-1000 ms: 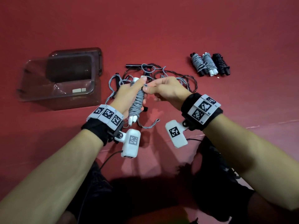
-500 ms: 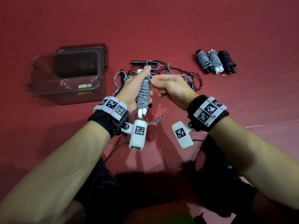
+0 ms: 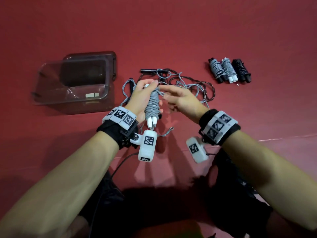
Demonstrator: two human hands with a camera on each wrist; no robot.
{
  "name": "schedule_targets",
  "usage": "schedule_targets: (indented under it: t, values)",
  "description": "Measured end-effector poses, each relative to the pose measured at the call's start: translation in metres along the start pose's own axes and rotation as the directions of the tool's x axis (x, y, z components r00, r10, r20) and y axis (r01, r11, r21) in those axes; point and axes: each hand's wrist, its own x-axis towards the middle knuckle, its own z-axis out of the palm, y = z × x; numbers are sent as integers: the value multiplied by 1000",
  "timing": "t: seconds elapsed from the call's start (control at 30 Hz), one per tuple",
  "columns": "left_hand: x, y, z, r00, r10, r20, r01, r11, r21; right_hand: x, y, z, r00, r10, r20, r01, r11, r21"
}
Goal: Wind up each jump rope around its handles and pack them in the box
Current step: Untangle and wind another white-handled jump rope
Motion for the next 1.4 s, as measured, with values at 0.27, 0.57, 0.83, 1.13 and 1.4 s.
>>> schedule_targets:
  t: [0.27,0.57,0.83,1.13,1.4]
  values:
    - [16,7,-8,960,133,-245,-150,987,-53,-9,12,18,966,-195,172,254,855,-453]
    - [22,10,-12,916,140,-376,-185,979,-86,-11,16,20,925,-349,152,372,747,-550]
    - [21,6,-11,921,121,-369,-183,973,-139,-17,18,23,938,-330,103,332,777,-534]
    - [20,19,-1,920,115,-374,-196,963,-187,-19,26,26,925,-377,51,349,786,-510]
    - [22,6,-2,902,192,-386,-231,971,-57,-25,34,24,905,-418,73,374,707,-600]
